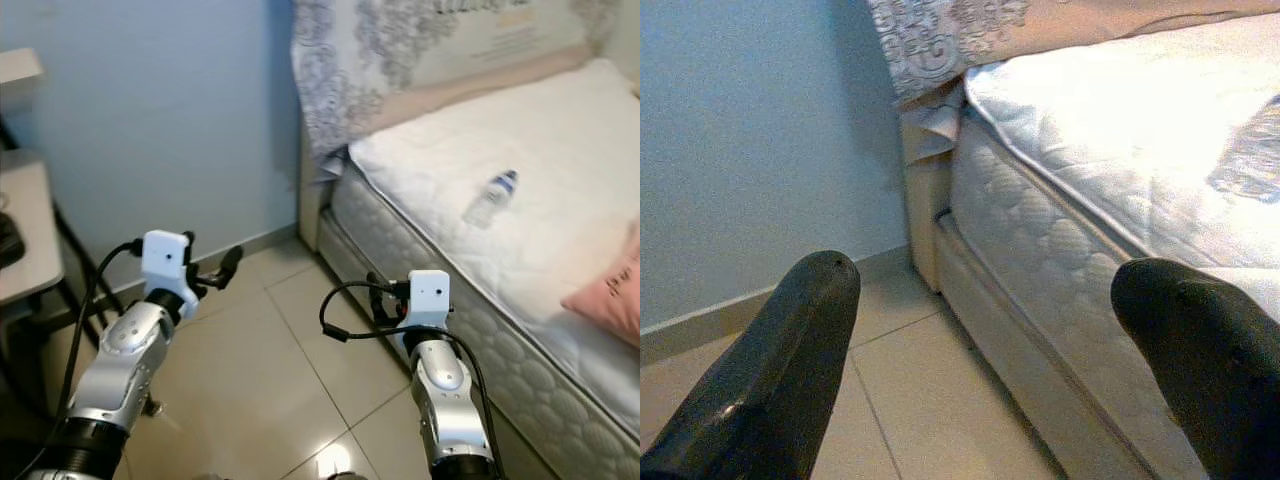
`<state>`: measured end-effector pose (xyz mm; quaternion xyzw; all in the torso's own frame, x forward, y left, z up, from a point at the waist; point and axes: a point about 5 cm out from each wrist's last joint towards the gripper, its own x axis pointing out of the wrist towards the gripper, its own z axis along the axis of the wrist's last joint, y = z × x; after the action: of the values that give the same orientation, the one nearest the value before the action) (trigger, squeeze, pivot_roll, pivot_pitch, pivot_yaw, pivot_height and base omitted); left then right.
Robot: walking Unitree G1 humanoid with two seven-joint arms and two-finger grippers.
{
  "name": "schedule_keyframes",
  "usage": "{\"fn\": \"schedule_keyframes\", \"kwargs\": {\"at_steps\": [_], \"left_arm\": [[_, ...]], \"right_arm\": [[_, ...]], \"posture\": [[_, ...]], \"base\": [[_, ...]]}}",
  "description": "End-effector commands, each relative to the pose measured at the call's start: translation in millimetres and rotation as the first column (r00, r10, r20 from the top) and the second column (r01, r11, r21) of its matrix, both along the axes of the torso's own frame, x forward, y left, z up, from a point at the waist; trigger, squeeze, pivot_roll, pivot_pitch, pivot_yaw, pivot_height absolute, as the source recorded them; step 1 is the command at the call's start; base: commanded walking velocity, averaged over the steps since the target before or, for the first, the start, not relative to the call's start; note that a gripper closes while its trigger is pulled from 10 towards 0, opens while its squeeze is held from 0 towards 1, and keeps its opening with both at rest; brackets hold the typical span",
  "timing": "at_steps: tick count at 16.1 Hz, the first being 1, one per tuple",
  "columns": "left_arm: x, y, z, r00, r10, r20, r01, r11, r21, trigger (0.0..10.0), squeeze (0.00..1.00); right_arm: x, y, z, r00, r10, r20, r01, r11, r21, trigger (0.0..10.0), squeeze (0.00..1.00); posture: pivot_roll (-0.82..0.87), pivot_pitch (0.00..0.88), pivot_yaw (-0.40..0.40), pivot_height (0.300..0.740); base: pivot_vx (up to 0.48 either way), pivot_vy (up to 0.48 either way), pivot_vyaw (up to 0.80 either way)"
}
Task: Clean up the room
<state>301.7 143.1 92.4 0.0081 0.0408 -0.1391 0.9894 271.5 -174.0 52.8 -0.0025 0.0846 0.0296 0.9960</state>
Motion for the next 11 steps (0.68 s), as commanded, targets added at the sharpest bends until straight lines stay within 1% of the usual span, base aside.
{"fn": "schedule_keyframes", "kwargs": {"at_steps": [1,5,6,8,11], "left_arm": [[5.3,-3.1,8,0.999,-0.032,0.034,0.031,0.999,0.014,10.0,0.0],[11.0,-0.6,15,0.997,-0.052,0.061,0.051,0.999,0.011,10.0,0.0],[11.6,-1.9,18,0.994,-0.075,0.08,0.074,0.997,0.006,10.0,0.0],[12.0,-5.5,22,0.99,-0.102,0.102,0.102,0.995,0.004,10.0,0.0],[13.0,-6.5,21,0.99,-0.105,0.096,0.107,0.994,-0.013,10.0,0.0]], "right_arm": [[2.3,0.6,3,1.0,-0.004,0.021,0.004,1.0,-0.002,10.0,0.0],[4.0,-3.3,6,0.998,-0.043,0.051,0.043,0.999,0.0,10.0,0.0],[3.8,-7.3,7,0.996,-0.067,0.062,0.067,0.998,0.002,10.0,0.0],[3.6,-9.6,7,0.995,-0.079,0.066,0.079,0.997,0.002,10.0,0.0],[3.1,-11.8,9,0.992,-0.096,0.082,0.097,0.995,0.001,10.0,0.0]], "posture": [[-0.05,0.0,-0.004,0.74],[-0.05,0.0,0.004,0.74],[-0.05,0.0,0.005,0.74],[-0.05,0.0,0.005,0.74],[-0.06,0.0,0.008,0.74]], "base": [[0.446,0.0,-0.68],[0.467,0.0,-0.68],[0.48,0.0,-0.68],[0.48,0.0,-0.68],[0.48,0.0,-0.68]]}}
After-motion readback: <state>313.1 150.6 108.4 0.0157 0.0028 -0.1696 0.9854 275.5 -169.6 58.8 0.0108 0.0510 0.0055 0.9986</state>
